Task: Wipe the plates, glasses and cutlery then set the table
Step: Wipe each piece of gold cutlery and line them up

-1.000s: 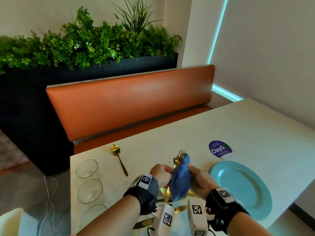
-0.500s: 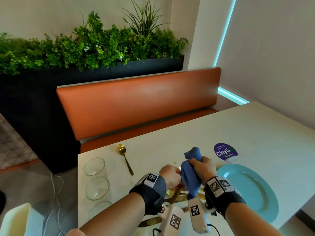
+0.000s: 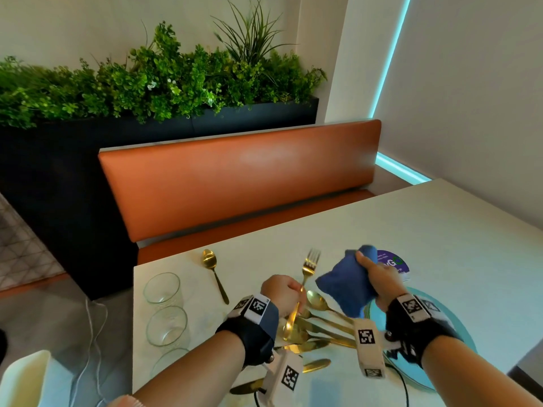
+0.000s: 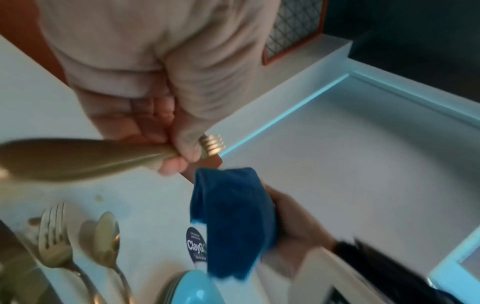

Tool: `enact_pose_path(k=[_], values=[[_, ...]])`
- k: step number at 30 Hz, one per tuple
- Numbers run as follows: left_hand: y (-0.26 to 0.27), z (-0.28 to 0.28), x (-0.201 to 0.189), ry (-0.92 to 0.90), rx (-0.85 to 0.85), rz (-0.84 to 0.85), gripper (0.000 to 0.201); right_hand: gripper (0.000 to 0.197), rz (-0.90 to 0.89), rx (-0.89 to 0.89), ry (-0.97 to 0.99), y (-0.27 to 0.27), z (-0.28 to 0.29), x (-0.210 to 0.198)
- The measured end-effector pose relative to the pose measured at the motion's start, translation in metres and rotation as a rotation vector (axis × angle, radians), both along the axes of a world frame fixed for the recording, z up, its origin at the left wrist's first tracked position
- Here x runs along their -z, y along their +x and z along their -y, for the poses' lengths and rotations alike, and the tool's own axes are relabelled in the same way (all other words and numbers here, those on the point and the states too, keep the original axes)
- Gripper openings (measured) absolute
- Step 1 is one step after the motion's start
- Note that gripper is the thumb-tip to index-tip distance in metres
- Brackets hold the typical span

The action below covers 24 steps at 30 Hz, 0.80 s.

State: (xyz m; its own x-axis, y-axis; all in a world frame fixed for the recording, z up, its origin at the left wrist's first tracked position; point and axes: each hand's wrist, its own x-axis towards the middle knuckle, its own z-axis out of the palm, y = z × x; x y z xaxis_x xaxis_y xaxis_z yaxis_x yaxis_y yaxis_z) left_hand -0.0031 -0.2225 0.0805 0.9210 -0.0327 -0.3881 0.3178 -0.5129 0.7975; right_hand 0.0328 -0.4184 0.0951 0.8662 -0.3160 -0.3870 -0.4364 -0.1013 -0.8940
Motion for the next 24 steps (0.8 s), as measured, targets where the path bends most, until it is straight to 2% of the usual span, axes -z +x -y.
enact_pose_path(k=[1,2,3,5,7,11,14,17,21,24], values=[[0.003,0.001,0.0,-0.043,-0.062,0.023,0.012,0.045,-0.058,-0.023,0.249,-0.006,0.0,0.006],[0.004,0.003,-0.002,-0.07,-0.099,0.037,0.015,0.045,-0.108,-0.073,0.41,-0.013,-0.005,0.009],[0.004,0.008,-0.003,-0.077,-0.111,0.058,0.018,0.043,-0.136,-0.158,0.483,-0.02,-0.013,0.011],[0.004,0.017,-0.004,-0.033,-0.1,0.102,0.019,0.04,-0.168,-0.275,0.459,-0.03,-0.032,0.009],[0.003,0.022,-0.006,0.01,-0.087,0.128,0.019,0.04,-0.175,-0.296,0.39,-0.032,-0.045,0.008],[0.003,0.026,-0.006,-0.004,-0.069,0.136,0.019,0.041,-0.133,-0.253,0.346,-0.024,-0.05,0.012],[0.001,0.027,-0.003,-0.051,-0.058,0.099,0.012,0.024,-0.083,-0.195,0.346,-0.021,-0.052,0.011],[0.002,0.026,0.0,-0.126,-0.114,0.055,0.025,0.019,-0.043,-0.164,0.315,-0.014,-0.051,0.008],[0.006,0.022,-0.007,-0.018,-0.122,0.151,0.014,0.03,-0.08,-0.279,0.396,-0.015,-0.054,0.004],[0.009,0.017,-0.006,0.011,-0.172,0.174,0.018,0.033,-0.113,-0.418,0.48,-0.017,-0.054,0.003]])
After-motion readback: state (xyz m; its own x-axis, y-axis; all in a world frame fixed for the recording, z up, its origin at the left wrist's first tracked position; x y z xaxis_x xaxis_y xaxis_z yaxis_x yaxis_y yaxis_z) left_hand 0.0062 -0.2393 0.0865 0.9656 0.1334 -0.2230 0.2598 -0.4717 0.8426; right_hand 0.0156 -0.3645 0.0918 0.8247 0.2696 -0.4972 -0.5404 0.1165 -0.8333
